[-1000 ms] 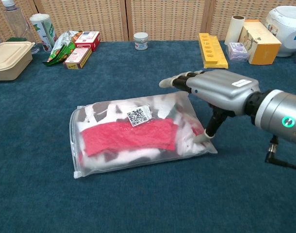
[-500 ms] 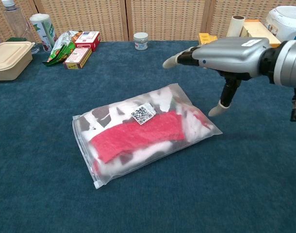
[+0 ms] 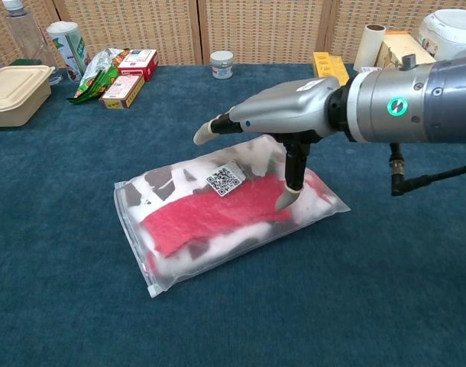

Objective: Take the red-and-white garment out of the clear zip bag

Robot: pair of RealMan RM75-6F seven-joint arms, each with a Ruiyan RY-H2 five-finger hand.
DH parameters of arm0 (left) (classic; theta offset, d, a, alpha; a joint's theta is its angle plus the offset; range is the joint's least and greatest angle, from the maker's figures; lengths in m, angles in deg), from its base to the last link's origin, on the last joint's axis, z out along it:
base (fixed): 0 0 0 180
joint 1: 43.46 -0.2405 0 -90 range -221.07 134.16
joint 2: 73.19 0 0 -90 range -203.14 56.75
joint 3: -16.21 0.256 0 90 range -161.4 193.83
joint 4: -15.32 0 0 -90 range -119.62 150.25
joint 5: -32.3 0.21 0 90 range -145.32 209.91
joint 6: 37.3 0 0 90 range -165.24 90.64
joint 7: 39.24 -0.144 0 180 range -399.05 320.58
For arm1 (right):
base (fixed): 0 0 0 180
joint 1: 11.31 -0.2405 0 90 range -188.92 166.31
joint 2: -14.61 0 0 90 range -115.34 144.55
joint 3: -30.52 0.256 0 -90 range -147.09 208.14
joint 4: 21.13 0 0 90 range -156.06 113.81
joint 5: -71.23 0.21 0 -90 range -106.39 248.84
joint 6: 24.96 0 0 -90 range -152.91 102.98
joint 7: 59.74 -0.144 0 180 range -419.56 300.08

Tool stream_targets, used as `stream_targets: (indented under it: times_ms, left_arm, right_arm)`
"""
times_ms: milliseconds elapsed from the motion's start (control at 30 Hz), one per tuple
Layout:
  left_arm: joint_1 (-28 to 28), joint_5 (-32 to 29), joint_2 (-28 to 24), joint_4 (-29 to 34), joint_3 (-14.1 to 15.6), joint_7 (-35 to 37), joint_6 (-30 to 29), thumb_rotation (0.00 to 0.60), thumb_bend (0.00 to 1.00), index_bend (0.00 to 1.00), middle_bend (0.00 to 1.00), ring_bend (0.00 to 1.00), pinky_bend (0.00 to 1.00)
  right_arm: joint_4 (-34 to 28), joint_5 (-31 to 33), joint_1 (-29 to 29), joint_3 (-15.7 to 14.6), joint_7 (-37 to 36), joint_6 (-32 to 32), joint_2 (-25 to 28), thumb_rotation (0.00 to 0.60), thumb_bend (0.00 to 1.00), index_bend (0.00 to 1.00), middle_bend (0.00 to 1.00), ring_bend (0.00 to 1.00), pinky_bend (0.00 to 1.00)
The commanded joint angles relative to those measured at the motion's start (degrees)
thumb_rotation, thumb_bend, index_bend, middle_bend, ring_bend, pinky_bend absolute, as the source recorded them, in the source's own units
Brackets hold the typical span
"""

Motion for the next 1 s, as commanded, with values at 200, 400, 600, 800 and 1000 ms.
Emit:
stream_targets:
  times_ms: [200,400,600,800,1000]
  left_arm:
    - [-0.71,0.1,-0.01,-1.14,0.41,1.72,-0.41,0.6,0.13,0.28,0.24,0.07,0.08]
    - [-0.84,-0.42,0.2,-2.13,0.4,2.77,0.01,0.6,0.13,0.28,0.24,0.07,0.08]
    - [-0.71,0.13,0.58,-2.42,0.56,3.44,0.31,0.6,0.13,0.28,0.24,0.07,0.08]
    - [-0.21,0.81,0.77,-1.87,0.72,3.1,1.01,0.6,0.13,0.28,0.24,0.07,0.08]
    - [1.23,2.44,0.88,-0.19,0.88,1.75,2.56,0.6,0.13,0.29,0.24,0.07,0.08]
  right_arm:
    - [5.44,8.69,-5.87,-3.15,3.52,0.67,-4.41,0.6,0.05,0.0,0.0,0.05,0.02]
    - [7.82,14.02,-9.03,-5.74,6.48,2.4,-5.9,0.6,0.05,0.0,0.03,0.07,0.03]
    - [9.71,13.92,-9.68,-7.47,7.07,6.15,-8.92,0.6,0.05,0.3,0.33,0.38,0.27]
    - [11.72,6.14,-6.4,-6.78,0.08,9.47,-10.72,0.6,0.09,0.7,0.77,0.86,0.66]
    - [14.22,-8.83,-0.51,-6.79,-16.16,13.92,-9.71,0.6,0.1,0.89,0.95,1.0,0.95]
